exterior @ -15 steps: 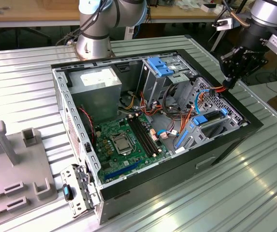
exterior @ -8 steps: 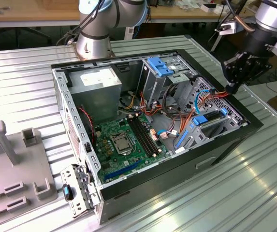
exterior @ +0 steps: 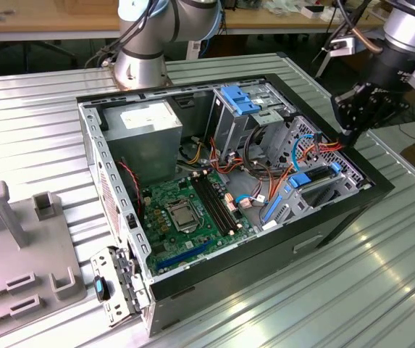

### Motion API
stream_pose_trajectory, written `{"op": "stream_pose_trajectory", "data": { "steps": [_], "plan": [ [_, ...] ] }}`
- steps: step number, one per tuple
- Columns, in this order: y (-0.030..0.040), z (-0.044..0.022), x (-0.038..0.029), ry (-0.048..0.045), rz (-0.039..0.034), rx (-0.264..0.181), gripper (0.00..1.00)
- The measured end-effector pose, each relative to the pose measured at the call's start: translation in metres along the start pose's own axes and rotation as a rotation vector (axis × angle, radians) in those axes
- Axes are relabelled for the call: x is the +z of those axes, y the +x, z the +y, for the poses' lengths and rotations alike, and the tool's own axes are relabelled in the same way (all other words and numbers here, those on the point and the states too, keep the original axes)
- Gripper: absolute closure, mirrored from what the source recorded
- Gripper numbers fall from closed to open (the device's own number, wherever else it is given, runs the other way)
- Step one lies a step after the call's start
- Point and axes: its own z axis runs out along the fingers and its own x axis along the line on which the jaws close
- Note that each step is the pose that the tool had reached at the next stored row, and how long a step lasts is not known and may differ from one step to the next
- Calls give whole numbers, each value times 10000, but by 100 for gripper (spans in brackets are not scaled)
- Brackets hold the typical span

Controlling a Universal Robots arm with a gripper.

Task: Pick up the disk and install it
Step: 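Insert the first disk wire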

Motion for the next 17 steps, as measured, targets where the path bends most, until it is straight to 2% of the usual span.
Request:
{"op": "stream_pose_trajectory", "data": {
  "steps": [9,10,11,13,17],
  "plan": [
    [0,0,5,-159,-40,1589,84],
    [0,0,6,-206,-52,2061,84],
    [0,-1,5,-245,-93,2267,84],
    [0,-1,6,-349,-251,2598,84],
    [-1,0,5,-436,-319,3274,84]
  ]
}}
